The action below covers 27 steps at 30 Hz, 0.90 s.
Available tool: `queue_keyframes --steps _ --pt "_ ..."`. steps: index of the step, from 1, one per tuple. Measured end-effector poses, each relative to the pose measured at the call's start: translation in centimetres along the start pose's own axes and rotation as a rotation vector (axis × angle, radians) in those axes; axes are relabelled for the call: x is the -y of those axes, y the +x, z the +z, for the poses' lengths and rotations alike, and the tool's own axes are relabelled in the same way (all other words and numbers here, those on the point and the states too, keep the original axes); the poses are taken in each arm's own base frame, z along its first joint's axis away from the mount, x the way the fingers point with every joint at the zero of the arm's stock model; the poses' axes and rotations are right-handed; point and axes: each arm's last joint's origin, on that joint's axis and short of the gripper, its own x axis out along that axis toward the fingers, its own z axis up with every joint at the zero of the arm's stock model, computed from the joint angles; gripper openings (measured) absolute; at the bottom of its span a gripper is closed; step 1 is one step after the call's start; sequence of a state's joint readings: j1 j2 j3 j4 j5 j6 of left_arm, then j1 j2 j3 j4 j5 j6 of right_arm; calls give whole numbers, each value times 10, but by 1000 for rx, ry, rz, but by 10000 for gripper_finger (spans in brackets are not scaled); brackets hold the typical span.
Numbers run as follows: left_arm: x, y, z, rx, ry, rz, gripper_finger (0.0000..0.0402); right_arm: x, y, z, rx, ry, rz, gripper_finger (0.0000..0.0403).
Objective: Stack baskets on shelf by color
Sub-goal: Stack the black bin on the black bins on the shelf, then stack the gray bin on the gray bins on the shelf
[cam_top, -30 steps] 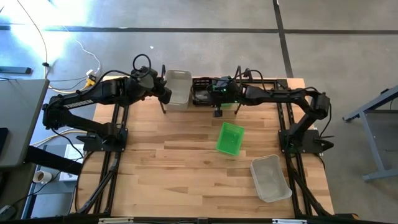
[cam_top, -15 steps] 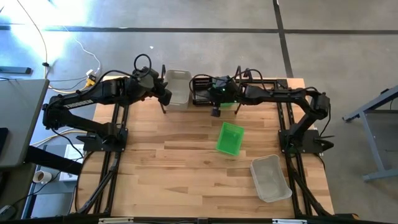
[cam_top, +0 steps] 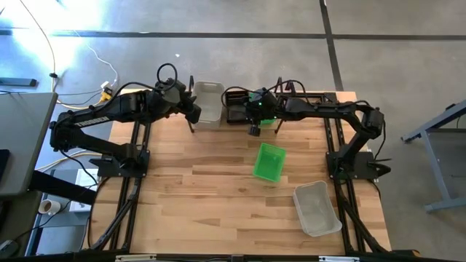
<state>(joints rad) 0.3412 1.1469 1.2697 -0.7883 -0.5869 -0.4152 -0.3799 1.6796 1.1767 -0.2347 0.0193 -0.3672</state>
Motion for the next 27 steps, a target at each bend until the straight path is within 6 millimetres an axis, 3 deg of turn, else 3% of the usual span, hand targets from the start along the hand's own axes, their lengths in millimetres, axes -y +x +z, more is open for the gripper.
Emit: queue_keyframes --steps 7,14,27 --pt "0 1 0 -2 -1 1 119 4 -9 10 38 19 -46 83" --pt "1 1 -1 -9 -13 -5 119 1 -47 35 -16 165 -44 83" --pt "3 1 -3 -55 -5 -69 119 -69 -95 33 -234 419 59 83"
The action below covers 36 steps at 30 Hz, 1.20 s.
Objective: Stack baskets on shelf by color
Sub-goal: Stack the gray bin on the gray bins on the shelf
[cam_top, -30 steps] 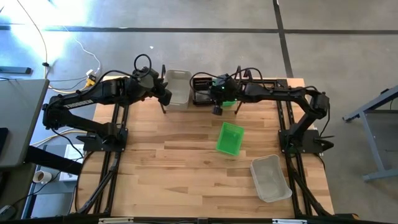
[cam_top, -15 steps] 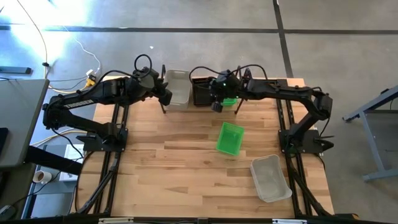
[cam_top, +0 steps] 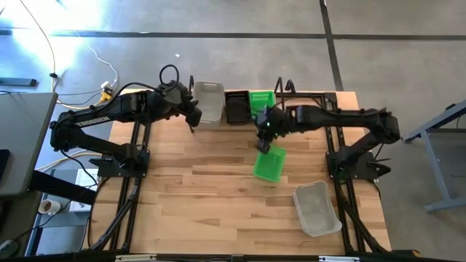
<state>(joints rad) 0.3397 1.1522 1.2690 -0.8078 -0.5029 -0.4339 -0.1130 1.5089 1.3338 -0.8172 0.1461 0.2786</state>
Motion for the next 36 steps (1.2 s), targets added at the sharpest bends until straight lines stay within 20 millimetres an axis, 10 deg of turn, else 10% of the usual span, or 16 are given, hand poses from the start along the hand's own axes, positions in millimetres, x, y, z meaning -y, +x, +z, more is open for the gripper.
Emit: queue_keyframes --steps 13,36 --pt "4 -2 -2 -18 45 -44 119 -69 -23 -61 -184 65 -142 83" --pt "4 -2 -2 -19 58 -51 119 -108 -77 -147 -353 247 -402 83"
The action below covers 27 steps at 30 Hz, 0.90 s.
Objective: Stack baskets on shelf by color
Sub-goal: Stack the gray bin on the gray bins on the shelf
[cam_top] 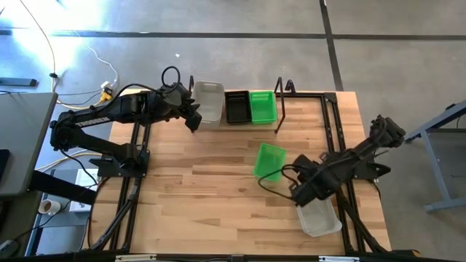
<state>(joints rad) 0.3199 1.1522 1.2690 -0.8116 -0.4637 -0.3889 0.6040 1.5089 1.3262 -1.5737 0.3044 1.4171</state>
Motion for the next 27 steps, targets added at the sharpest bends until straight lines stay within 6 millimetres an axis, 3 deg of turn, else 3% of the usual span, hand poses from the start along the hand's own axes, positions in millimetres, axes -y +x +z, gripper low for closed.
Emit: queue_keyframes --steps 5,10,21,27 --pt "0 0 0 0 0 0 119 -1 -1 -12 7 5 8 83" --pt "0 0 0 0 0 0 119 15 14 -32 -71 37 -12 83" --pt "0 0 0 -2 -1 -4 119 51 5 -62 -91 265 191 83" --pt "0 0 0 -3 -3 -10 119 61 14 -77 -186 337 295 83"
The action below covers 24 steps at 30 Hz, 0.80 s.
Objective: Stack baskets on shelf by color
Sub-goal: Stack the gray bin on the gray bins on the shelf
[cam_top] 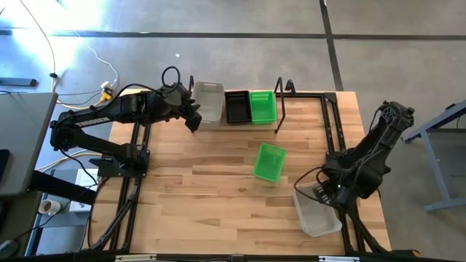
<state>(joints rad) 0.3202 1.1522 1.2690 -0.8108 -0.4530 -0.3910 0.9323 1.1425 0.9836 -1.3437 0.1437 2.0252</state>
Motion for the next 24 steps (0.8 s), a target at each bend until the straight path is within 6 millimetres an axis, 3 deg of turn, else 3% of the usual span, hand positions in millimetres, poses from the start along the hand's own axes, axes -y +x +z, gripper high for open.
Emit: queue_keyframes --steps 6,17,24 --pt "0 0 0 0 -2 0 119 8 18 -6 -84 -2 -11 88" --pt "0 0 0 0 0 0 119 10 48 -13 -175 17 -5 153" --pt "0 0 0 0 0 0 119 17 70 -14 -210 68 -43 158"
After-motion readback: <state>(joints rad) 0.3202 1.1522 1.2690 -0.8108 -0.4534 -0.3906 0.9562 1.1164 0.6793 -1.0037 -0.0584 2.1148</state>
